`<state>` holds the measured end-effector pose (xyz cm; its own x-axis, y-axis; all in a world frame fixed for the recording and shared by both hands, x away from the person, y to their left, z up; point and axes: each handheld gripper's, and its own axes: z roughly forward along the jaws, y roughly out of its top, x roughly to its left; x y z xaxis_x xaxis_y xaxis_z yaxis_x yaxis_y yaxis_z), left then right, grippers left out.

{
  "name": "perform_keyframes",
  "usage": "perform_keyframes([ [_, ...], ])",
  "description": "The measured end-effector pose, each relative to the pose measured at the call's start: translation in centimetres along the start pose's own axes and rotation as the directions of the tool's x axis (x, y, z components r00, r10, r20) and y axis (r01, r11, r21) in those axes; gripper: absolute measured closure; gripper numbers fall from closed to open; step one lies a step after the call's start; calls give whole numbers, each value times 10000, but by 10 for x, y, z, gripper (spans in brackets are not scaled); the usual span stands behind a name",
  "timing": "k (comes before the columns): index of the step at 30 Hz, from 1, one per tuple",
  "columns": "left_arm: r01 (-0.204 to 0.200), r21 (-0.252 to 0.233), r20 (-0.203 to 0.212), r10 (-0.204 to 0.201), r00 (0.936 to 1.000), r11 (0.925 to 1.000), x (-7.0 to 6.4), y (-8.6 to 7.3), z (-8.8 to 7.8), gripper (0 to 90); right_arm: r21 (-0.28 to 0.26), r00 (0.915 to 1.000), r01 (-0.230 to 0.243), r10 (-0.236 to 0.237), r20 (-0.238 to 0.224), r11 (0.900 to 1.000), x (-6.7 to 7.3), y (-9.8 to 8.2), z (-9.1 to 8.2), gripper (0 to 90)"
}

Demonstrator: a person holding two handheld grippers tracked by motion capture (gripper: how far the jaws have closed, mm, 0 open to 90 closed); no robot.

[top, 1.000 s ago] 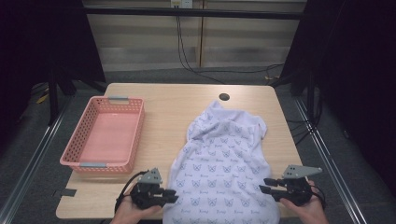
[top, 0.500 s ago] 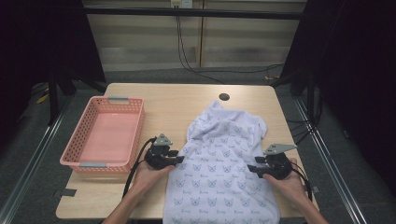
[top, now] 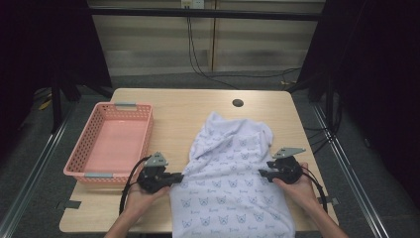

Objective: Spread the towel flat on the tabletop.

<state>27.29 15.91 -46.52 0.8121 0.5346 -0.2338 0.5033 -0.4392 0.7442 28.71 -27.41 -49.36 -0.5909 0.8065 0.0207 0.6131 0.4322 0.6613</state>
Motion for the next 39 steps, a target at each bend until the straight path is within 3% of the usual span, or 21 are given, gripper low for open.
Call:
perform_keyframes([
  [1, -81, 5, 121, 81, 9999, 10000, -3, -6, -5, 878, 104, 9998, 128, -126, -175, 9999, 4, -1, 2, 519],
  [3, 122, 133, 296, -126, 9995, 9998, -8, -19, -12, 871, 89, 9995, 223, -221, -237, 9997, 8, -1, 3, 551],
  [5, 86, 180, 330, -92, 9994, 9998, -10, -23, -12, 846, 64, 9989, 341, -339, -323, 9994, 10, -1, 3, 639],
  [7, 39, 314, 421, -53, 9991, 9995, -10, -23, -10, 831, 146, 9984, 389, -382, -421, 9991, 13, -2, 0, 791],
  [9, -31, 385, 488, 12, 9988, 9993, -10, -22, -6, 833, 319, 9985, 422, -411, -368, 9986, 15, -5, -7, 838],
  [15, -91, 416, 946, 51, 9955, 9991, -16, -20, 1, 839, -337, 9971, 85, -110, -755, 9994, 18, -26, -57, 856],
  [20, -382, 828, 1356, 267, 9904, 9958, -27, -23, 4, 870, -71, 9944, 15, -22, -1060, 10000, 27, -48, -73, 856],
  [21, -124, 748, 1873, -18, 9823, 9971, -31, -27, 3, 866, -112, 9934, -24, 11, -1148, 9999, 34, -54, -81, 852],
  [22, -148, 730, 1882, 8, 9821, 9972, -32, -28, 1, 860, -145, 9930, -27, 10, -1183, 9999, 35, -55, -83, 840],
  [24, -228, 621, 1878, 108, 9822, 9978, -31, -28, -1, 776, -173, 9931, -115, 94, -1172, 9998, 37, -56, -86, 802],
  [25, 45, 323, 1607, -96, 9869, 9995, -26, -23, -4, 694, -435, 9937, -96, 47, -1120, 9990, 36, -56, -88, 665],
  [26, 211, 205, 1317, -236, 9910, 9996, -22, -18, -3, 646, -520, 9937, -249, 191, -1101, 9983, 34, -55, -88, 658],
  [29, 287, -256, 1083, -257, 9938, 9993, -9, 0, 5, 616, -943, 9934, -237, 128, -1140, 9953, 25, -44, -84, 605],
  [31, 444, -525, 1006, -389, 9942, 9976, 1, 12, 16, 575, -947, 9944, -178, 78, -1052, 9953, 20, -33, -76, 596],
  [32, 338, -552, 831, -291, 9961, 9979, 6, 18, 23, 562, -963, 9956, -118, 28, -937, 9953, 18, -28, -71, 579],
  [36, 857, -674, 411, -831, 9957, 9940, 23, 31, 35, 533, -1000, 9972, -38, -37, -746, 9950, 11, -10, -54, 556],
  [37, 1024, -986, 480, -981, 9940, 9898, 27, 33, 36, 524, -993, 9969, -9, -69, -780, 9951, 10, -6, -50, 555],
  [39, 1236, -864, 181, -1225, 9923, 9886, 35, 36, 39, 522, -859, 9970, 67, -133, -759, 9963, 6, -2, -40, 545],
])
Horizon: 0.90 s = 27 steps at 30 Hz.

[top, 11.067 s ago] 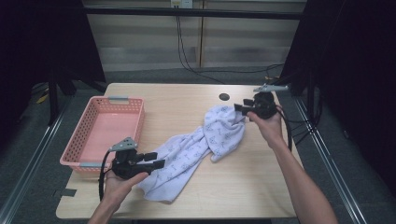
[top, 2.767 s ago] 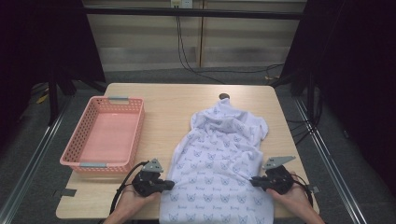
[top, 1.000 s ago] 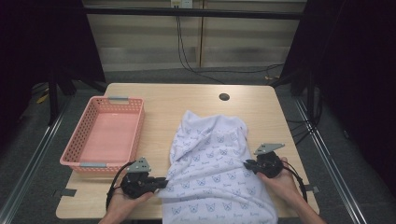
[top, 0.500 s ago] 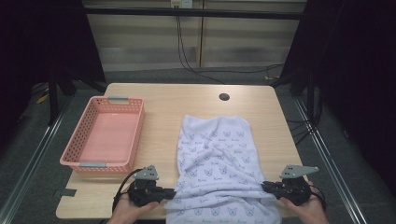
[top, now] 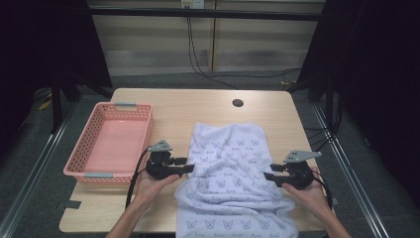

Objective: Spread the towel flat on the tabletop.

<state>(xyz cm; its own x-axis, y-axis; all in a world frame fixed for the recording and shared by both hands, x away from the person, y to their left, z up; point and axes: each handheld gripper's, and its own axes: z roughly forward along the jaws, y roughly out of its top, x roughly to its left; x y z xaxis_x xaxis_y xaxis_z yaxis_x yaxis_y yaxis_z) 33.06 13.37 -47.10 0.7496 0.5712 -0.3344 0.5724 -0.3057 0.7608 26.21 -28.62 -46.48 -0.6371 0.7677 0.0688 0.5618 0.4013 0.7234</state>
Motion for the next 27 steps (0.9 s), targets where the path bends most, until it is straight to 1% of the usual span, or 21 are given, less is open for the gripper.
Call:
perform_keyframes([
  [2, 151, 276, -332, -141, 9993, 9995, 6, 1, 10, 516, 244, 9999, -108, 108, -14, 9996, -6, 1, 12, 530],
  [3, 151, 276, -332, -141, 9993, 9995, 6, 1, 10, 513, 244, 9999, -108, 108, -14, 9996, -6, 1, 12, 530],
  [4, 163, 435, -438, -144, 9989, 9989, 8, 1, 15, 513, 399, 10000, -74, 73, 26, 9992, -9, 2, 18, 523],
  [5, 206, 511, -562, -178, 9983, 9985, 11, 1, 24, 471, 609, 9999, -74, 68, 97, 9981, -12, 2, 27, 499],
  [6, 329, 574, -656, -291, 9974, 9978, 12, 0, 29, 466, 691, 9999, -54, 48, 95, 9976, -13, 2, 32, 497],
  [9, 300, 911, -1225, -187, 9923, 9954, 17, -2, 41, 435, 896, 9998, -72, 53, 209, 9960, -17, 1, 43, 475],
  [10, 314, 906, -1331, -192, 9909, 9954, 17, -2, 43, 430, 932, 9996, -77, 51, 282, 9956, -18, 0, 46, 467],
  [11, 314, 906, -1331, -192, 9909, 9954, 17, -2, 43, 421, 932, 9996, -77, 51, 282, 9956, -18, 0, 46, 467],
  [12, 246, 984, -1418, -105, 9898, 9948, 14, 0, 47, 424, 858, 9995, 70, -96, 294, 9963, -16, 0, 46, 462],
  [13, 121, 1094, -1583, 54, 9874, 9939, 11, 2, 51, 477, 891, 9993, 91, -123, 350, 9960, -15, 0, 47, 462],
  [14, -51, 1175, -1523, 231, 9881, 9931, 9, 4, 54, 588, 875, 9991, 187, -219, 359, 9960, -13, -1, 46, 482],
  [15, -184, 1227, -1464, 364, 9886, 9923, 8, 5, 56, 690, 839, 9991, 260, -288, 321, 9961, -11, -1, 46, 523],
  [16, -163, 1097, -1465, 324, 9887, 9938, 7, 5, 56, 775, 820, 9992, 300, -321, 252, 9962, -10, -2, 45, 574],
  [17, -223, 1039, -1323, 361, 9905, 9943, 7, 6, 55, 818, 822, 9990, 370, -390, 232, 9959, -8, -2, 45, 638],
  [18, -339, 911, -1224, 450, 9915, 9953, 6, 6, 52, 836, 857, 9991, 353, -371, 187, 9957, -6, -2, 44, 717],
  [19, -409, 770, -1184, 498, 9917, 9962, 3, 6, 49, 841, 893, 9989, 435, -446, 107, 9951, -3, -3, 42, 774],
  [20, -490, 663, -1114, 562, 9922, 9966, 1, 8, 43, 844, 945, 9989, 473, -477, 19, 9944, 1, -4, 41, 819],
  [21, -572, 432, -968, 612, 9934, 9974, -3, 10, 36, 846, 1015, 9985, 543, -536, -98, 9934, 4, -5, 39, 845],
  [23, -897, 2, -711, 895, 9935, 9960, -14, 14, 21, 848, 1100, 9978, 467, -411, -530, 9928, 10, -8, 35, 860],
  [25, -1484, -160, -425, 1477, 9881, 9888, -30, 15, 8, 848, 1252, 9953, 695, -604, -754, 9897, 20, -12, 29, 866],
  [27, -1881, -218, 112, 1884, 9820, 9819, -47, 11, -1, 847, 1310, 9917, 843, -704, -1074, 9878, 30, -18, 23, 867],
])
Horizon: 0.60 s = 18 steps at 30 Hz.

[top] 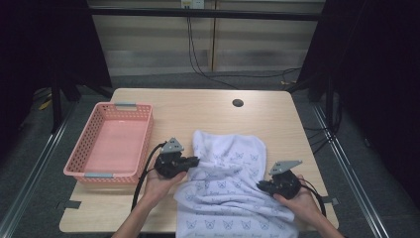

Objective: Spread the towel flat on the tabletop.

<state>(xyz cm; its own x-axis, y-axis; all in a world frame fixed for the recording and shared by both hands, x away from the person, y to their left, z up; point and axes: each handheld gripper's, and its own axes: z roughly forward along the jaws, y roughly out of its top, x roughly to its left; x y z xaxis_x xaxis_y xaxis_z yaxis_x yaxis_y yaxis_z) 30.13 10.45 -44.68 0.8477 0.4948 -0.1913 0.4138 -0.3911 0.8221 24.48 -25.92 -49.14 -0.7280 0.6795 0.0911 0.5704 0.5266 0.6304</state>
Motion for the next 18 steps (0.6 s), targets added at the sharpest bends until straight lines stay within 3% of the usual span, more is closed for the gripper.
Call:
perform_keyframes([
  [1, -133, 3, 187, 133, 9997, 9999, -9, -2, -3, 847, 158, 9999, 86, -84, -108, 9998, 6, -3, -4, 867],
  [2, -133, 3, 187, 133, 9997, 9999, -9, -2, -3, 847, 186, 9995, 139, -134, -277, 9997, 12, -7, -6, 867],
  [3, -285, 211, 838, 267, 9961, 9994, -25, -7, -5, 847, 269, 9993, 213, -205, -311, 9994, 18, -10, -9, 867],
  [5, -550, 787, 1126, 459, 9926, 9954, -39, -17, -5, 846, 358, 9983, 264, -245, -528, 9990, 28, -16, -14, 860],
  [8, -512, 1306, 1428, 323, 9892, 9901, -45, -35, -6, 818, 402, 9977, 336, -311, -610, 9986, 39, -21, -18, 788],
  [11, 195, 979, 1146, -308, 9929, 9950, -31, -38, -12, 663, -149, 9989, 161, -167, -433, 9998, 33, -18, -23, 660],
  [14, 759, 279, 998, -783, 9919, 9967, -11, -28, -17, 607, -1073, 9997, -244, 243, -19, 9939, 13, -4, -33, 625],
  [16, 951, 180, 534, -960, 9940, 9953, 2, -20, -13, 588, -1375, 9977, -472, 534, 420, 9894, -4, 6, -34, 604],
  [17, 951, 180, 534, -960, 9940, 9953, 2, -20, -13, 577, -1402, 9957, -518, 620, 692, 9888, -14, 13, -32, 582],
  [18, 1100, 256, 514, -1112, 9925, 9936, 8, -17, -8, 577, -1402, 9957, -518, 620, 692, 9888, -14, 13, -32, 582],
])
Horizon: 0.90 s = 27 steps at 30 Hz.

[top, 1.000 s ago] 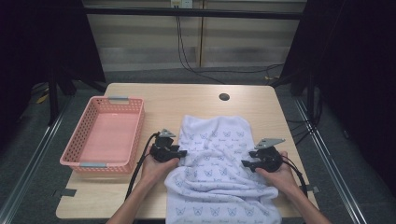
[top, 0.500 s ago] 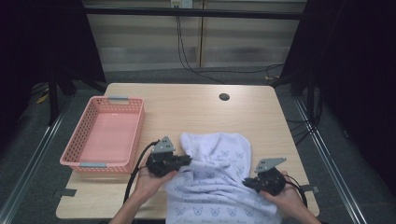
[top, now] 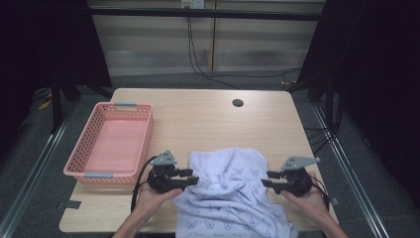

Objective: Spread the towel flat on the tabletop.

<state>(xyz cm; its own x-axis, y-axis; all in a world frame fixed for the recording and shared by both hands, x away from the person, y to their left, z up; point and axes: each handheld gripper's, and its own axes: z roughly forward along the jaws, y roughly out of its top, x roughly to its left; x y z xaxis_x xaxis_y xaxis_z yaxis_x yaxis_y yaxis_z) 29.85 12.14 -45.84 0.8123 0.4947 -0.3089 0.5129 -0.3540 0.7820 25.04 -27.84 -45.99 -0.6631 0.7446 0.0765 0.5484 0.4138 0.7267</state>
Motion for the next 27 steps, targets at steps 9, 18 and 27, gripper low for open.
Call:
perform_keyframes([
  [9, 817, 980, -1205, -696, 9903, 9918, 33, -3, 37, 446, 676, 9945, -436, 369, 976, 9968, -45, 18, 57, 526],
  [18, 619, 777, -391, -590, 9975, 9951, 33, 6, 51, 836, 532, 9993, -385, 385, 12, 9978, -43, 21, 65, 851],
  [27, -1421, -73, 79, 1422, 9898, 9898, -30, 45, 47, 853, -904, 9990, -439, 441, -1, 9949, -34, 29, 17, 860],
])
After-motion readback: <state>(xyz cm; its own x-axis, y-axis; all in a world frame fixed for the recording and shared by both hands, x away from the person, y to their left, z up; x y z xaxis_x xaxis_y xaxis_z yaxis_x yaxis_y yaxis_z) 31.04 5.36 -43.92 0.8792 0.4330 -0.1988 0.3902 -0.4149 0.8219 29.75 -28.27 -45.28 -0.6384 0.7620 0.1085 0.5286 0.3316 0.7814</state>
